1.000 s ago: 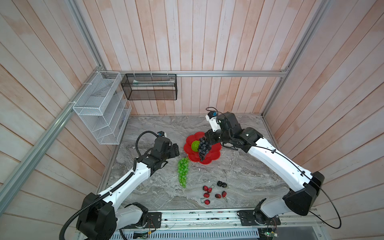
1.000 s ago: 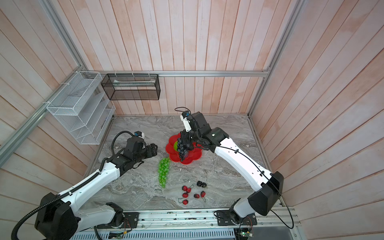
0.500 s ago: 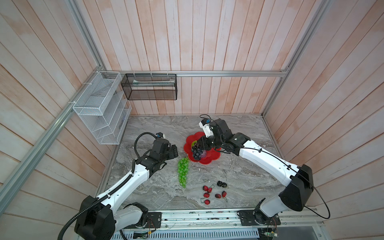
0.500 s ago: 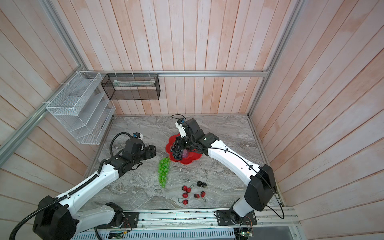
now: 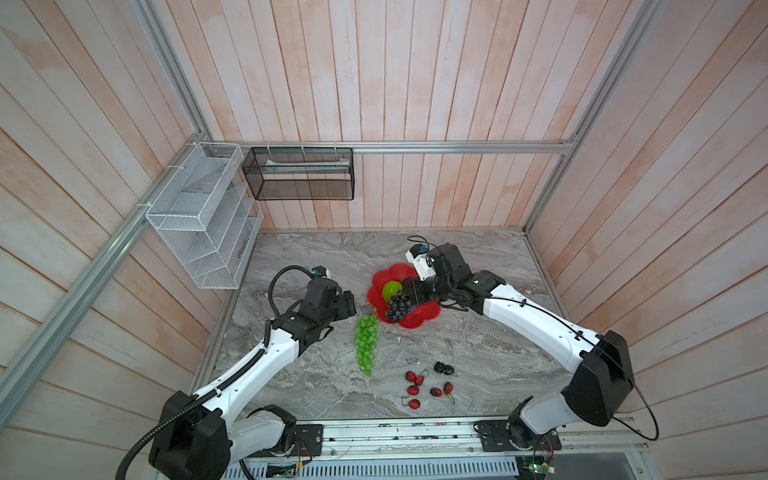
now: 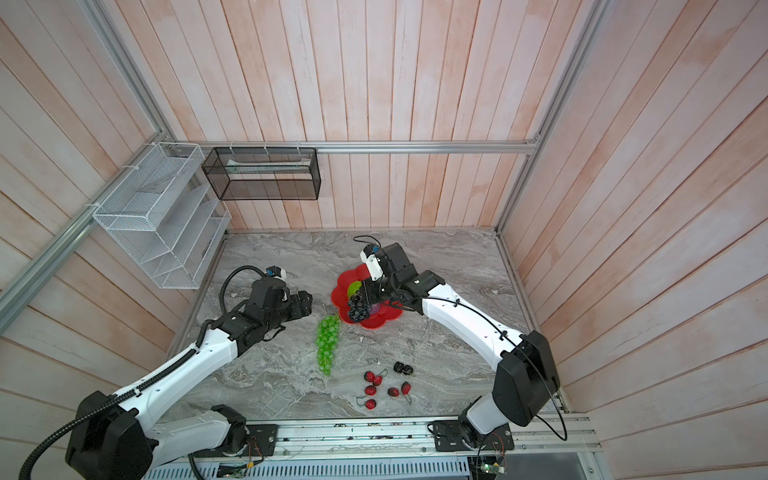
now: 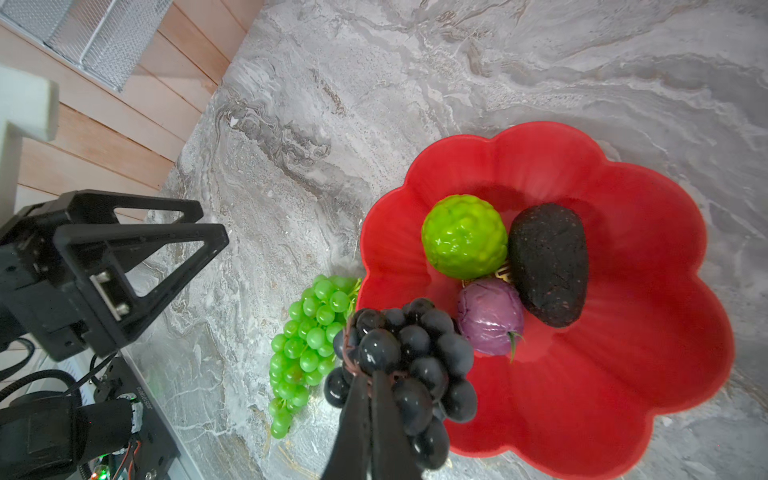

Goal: Place and organize the fake fruits in the fruit bowl
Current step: 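Lower the dark grapes with the right gripper into the red bowl, then open the right gripper to release the grapes and lift away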

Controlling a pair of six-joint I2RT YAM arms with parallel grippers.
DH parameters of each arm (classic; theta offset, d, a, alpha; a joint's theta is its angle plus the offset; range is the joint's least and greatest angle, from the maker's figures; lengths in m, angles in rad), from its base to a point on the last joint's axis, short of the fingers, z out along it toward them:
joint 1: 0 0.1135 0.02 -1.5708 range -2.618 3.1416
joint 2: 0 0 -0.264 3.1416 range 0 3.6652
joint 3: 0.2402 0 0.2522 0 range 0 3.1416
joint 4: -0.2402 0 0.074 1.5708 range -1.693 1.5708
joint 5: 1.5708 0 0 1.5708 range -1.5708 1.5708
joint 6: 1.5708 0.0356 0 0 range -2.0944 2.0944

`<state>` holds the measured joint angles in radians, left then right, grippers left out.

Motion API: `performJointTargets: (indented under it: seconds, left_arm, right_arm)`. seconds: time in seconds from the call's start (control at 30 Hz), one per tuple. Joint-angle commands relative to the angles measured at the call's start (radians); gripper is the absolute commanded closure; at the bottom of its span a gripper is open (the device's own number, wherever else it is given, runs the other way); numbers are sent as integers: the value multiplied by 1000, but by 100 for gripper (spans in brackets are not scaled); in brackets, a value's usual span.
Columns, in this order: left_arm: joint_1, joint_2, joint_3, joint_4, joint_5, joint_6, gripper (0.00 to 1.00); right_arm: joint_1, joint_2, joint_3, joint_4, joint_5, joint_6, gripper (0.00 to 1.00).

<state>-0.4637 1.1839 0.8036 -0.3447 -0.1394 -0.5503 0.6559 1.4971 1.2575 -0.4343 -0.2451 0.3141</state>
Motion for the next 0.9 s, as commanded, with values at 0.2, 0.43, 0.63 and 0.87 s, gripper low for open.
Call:
performJointTargets:
  seconds: [0.2, 0.43, 0.63, 0.87]
  left_arm:
    - [6, 33, 40, -2, -19, 1, 12]
    - [7, 49, 54, -2, -19, 1, 12]
    - [7, 68, 63, -2, -13, 1, 12]
    - [7, 68, 66, -9, -17, 2, 12]
  right_arm:
    - [-75, -53, -96, 89, -164, -81, 100]
    - [-162, -51, -178, 161, -246, -107, 100]
    - [-233, -28, -203, 203, -281, -133, 100]
    - [-291, 48, -213, 253, -369, -175, 100]
